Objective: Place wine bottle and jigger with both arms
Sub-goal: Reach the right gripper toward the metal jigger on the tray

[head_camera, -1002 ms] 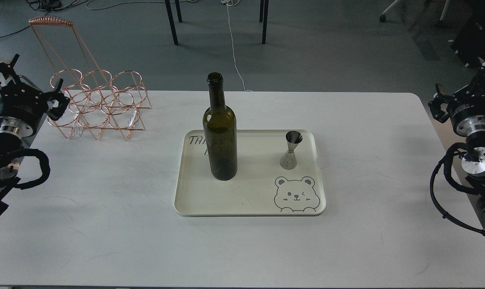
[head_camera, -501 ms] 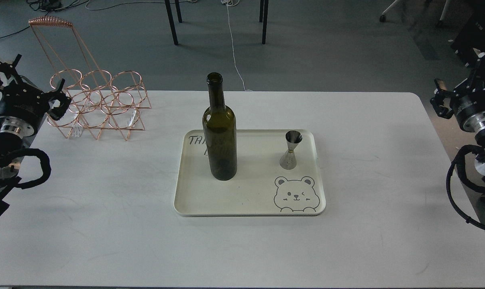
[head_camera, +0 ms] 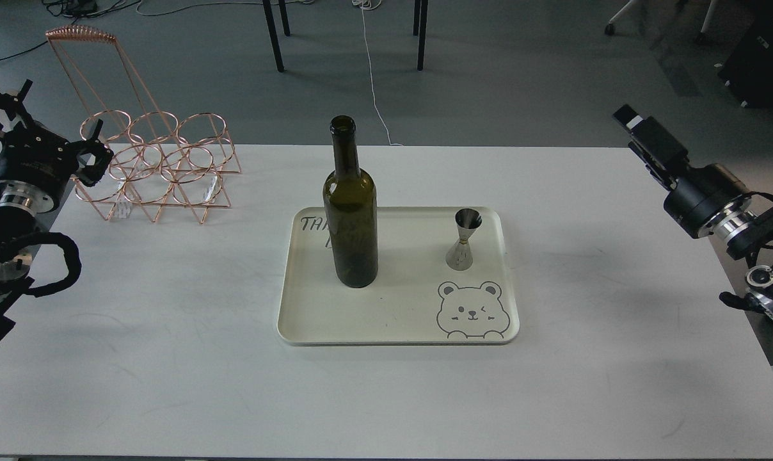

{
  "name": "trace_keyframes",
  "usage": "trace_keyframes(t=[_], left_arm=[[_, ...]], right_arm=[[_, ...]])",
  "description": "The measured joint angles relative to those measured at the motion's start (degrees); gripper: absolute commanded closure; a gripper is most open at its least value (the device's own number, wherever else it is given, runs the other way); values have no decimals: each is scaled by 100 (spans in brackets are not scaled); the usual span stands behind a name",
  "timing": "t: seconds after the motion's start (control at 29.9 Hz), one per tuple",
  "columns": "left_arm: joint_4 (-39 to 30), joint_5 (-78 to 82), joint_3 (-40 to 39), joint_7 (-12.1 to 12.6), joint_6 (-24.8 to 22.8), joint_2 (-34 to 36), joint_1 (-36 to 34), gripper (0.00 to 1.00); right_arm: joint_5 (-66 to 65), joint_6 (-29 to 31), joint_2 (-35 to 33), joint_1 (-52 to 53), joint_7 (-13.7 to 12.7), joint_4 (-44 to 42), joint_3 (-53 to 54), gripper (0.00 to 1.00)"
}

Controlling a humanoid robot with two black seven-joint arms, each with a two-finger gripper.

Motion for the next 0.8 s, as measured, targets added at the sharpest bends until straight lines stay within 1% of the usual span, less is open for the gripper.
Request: trace_keyframes(t=[0.13, 0.23, 0.4, 0.53, 0.67, 0.8], left_arm=[[-9, 2, -6, -9, -2, 6, 0, 2], [-12, 8, -8, -21, -9, 6, -1, 2], [-12, 8, -10, -29, 1, -6, -7, 2], [-4, 4, -10, -29, -20, -2, -7, 2], [3, 3, -3, -32, -37, 23, -8, 2], [14, 2, 1, -34, -45, 72, -7, 2]], right_arm=[[-1024, -137, 117, 11, 0, -156, -365, 2], [-1470, -151, 511, 103, 0, -364, -676, 3], [-2299, -161, 1188, 593, 0, -1076, -1354, 8], [-2461, -185, 1675, 864, -1, -1492, -1772, 12], [-2488, -186, 2212, 1087, -1, -1969, -2076, 23], [-2490, -187, 2664, 1260, -1, -2416, -2358, 27]])
